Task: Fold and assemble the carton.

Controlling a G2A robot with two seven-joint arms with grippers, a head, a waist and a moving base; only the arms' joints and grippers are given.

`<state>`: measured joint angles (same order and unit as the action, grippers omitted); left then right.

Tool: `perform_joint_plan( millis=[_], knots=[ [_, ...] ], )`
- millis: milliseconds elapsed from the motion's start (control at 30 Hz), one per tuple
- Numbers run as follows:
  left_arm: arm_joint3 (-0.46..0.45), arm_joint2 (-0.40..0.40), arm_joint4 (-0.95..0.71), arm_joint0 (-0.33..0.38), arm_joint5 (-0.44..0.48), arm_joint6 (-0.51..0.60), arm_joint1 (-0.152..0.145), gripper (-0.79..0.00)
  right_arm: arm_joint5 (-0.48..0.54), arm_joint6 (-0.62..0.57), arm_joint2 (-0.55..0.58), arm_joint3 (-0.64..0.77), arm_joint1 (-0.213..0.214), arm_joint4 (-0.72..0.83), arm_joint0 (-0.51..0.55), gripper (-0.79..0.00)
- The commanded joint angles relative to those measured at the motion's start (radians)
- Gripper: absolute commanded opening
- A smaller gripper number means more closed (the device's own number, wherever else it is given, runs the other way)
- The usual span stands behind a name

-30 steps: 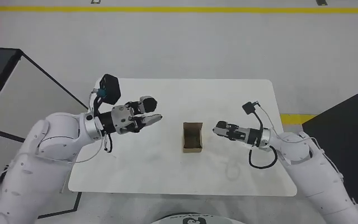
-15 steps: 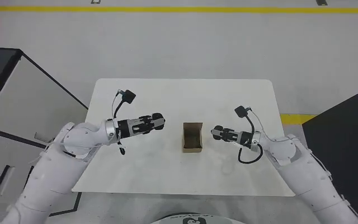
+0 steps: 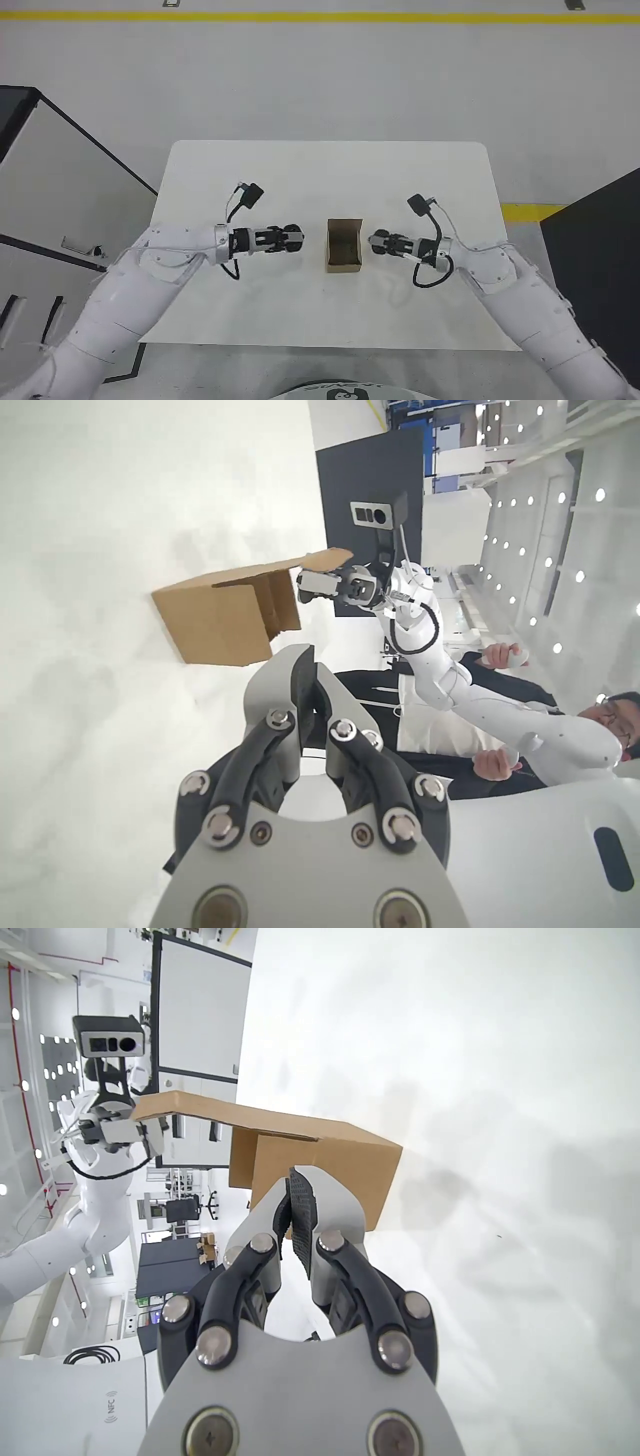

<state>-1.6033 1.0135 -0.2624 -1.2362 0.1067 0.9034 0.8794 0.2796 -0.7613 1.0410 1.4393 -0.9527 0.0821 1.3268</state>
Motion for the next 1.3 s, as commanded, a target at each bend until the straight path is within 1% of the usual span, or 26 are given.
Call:
perform_joint_plan(
  millis=[0,167,233,300,400,500,567,767,867,933,1267],
  knots=[
    [0.008,-0.018,0.032,0.018,0.009,-0.007,0.005,-0.785,0.003,-0.001,-0.005,-0.008,-0.002,0.002,-0.006,-0.785],
    [0.008,-0.018,0.032,0.018,0.009,-0.007,0.005,-0.785,0.003,-0.001,-0.005,-0.008,-0.002,0.002,-0.006,-0.785],
    [0.000,-0.028,0.070,0.013,-0.013,-0.024,0.006,-0.785,-0.001,0.009,-0.009,0.000,-0.004,0.000,0.000,-0.785],
    [-0.011,-0.049,0.059,0.014,-0.030,-0.022,0.013,-0.785,0.010,-0.004,-0.006,0.004,-0.004,0.012,0.006,-0.785],
    [-0.003,-0.090,0.054,0.031,-0.059,-0.028,0.028,-0.785,0.031,-0.024,0.003,0.004,-0.003,0.037,0.016,-0.785],
    [0.017,-0.133,0.061,0.060,-0.083,-0.032,0.045,-0.785,0.047,-0.043,0.008,0.006,-0.003,0.075,0.027,-0.785],
    [0.024,-0.157,0.100,0.084,-0.099,-0.059,0.055,-0.785,0.057,-0.052,0.010,0.008,-0.004,0.098,0.030,-0.785],
    [0.023,-0.161,0.107,0.087,-0.096,-0.064,0.057,-0.785,0.058,-0.051,0.010,0.008,-0.004,0.100,0.030,-0.785],
    [0.019,-0.172,0.124,0.079,-0.100,-0.087,0.061,-0.785,0.059,-0.032,0.007,0.016,-0.007,0.101,0.036,-0.785],
    [0.016,-0.185,0.116,0.083,-0.102,-0.092,0.068,-0.785,0.053,-0.028,0.003,0.022,-0.010,0.101,0.035,-0.785],
    [0.067,-0.246,0.118,0.144,-0.120,-0.116,0.109,-0.785,0.008,-0.022,-0.031,0.019,-0.025,0.076,-0.003,-0.785]
  ],
)
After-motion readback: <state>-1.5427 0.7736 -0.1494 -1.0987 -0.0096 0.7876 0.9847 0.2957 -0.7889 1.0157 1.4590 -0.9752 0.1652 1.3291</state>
